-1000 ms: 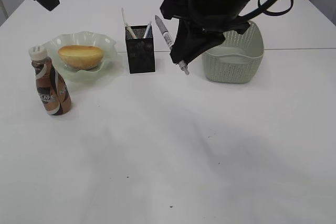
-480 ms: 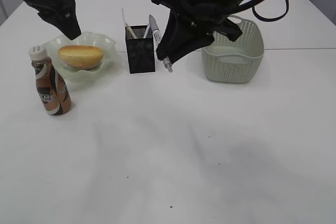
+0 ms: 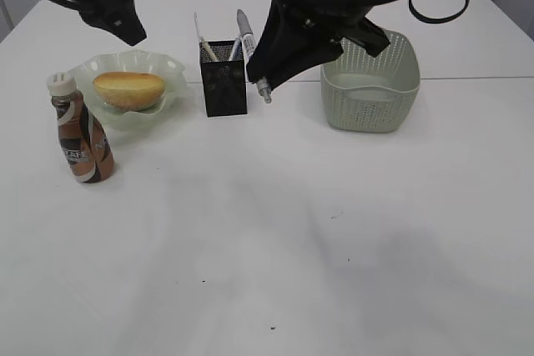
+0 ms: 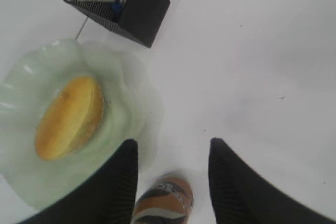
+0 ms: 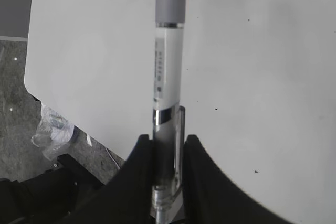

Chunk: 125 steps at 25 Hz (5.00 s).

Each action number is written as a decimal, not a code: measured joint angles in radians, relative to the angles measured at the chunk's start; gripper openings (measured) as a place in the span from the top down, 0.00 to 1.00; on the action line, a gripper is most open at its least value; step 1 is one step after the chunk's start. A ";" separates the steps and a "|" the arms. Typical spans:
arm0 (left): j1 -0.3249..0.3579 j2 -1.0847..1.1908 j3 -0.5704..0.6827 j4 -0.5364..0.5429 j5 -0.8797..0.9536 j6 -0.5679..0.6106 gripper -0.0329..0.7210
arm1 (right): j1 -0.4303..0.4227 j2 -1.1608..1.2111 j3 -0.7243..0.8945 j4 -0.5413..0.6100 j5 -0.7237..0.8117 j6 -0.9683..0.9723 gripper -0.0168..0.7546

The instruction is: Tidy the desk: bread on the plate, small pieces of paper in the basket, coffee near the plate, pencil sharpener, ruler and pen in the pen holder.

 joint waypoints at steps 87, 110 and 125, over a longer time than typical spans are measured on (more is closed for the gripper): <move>-0.015 -0.348 0.691 -1.042 -0.645 1.510 0.44 | 0.000 0.000 0.002 0.386 -0.002 0.066 0.84; -0.015 -0.348 0.691 -1.296 -0.594 1.804 0.44 | 0.000 0.000 0.002 0.469 -0.002 0.125 0.84; -0.015 -0.348 0.692 -1.400 -0.560 1.849 0.45 | 0.000 0.021 0.004 0.554 -0.010 0.131 0.83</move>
